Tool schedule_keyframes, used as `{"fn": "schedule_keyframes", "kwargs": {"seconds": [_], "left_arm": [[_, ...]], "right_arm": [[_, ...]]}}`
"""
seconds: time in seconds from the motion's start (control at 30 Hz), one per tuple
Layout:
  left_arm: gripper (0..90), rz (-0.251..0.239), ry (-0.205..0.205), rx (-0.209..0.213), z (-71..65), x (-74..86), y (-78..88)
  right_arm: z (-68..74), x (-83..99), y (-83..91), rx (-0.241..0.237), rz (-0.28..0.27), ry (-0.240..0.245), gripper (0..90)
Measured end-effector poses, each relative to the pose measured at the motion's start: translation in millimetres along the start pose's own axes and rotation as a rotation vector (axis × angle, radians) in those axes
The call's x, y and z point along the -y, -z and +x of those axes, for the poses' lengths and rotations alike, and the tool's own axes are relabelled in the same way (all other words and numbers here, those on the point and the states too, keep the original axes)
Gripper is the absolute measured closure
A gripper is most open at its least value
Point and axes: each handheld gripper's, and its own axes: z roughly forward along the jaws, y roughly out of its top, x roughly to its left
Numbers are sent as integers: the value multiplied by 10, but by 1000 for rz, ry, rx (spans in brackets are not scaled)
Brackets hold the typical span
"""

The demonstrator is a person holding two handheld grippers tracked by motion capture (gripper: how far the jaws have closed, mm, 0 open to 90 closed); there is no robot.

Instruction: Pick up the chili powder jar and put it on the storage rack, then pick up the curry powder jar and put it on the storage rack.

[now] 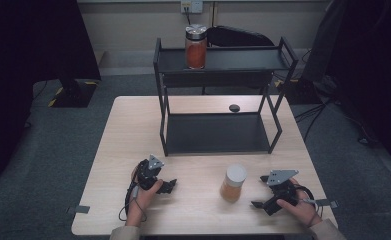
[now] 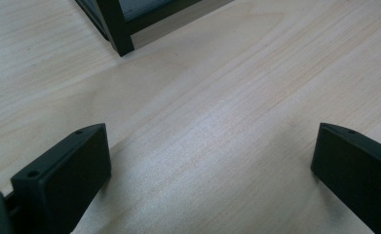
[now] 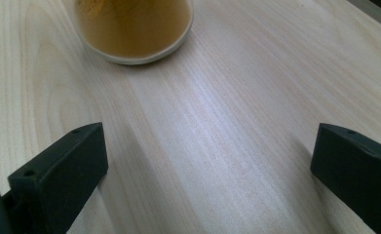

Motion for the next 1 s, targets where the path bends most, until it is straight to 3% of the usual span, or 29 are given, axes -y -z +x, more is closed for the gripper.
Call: {"fn": "schedule_keyframes", "kwargs": {"seconds": [0.1, 0.8, 1.0], "left_arm": [[0, 8, -15, -11, -28, -12, -4], [0, 6, -16, -12, -29, -7, -4], [0, 5, -16, -12, -29, -7, -5]], "right_arm": [[0, 0, 0, 0, 0, 0, 0], [25, -17, -11, 10, 2, -11, 0], [-29, -92, 11, -9, 21, -34, 19]]}}
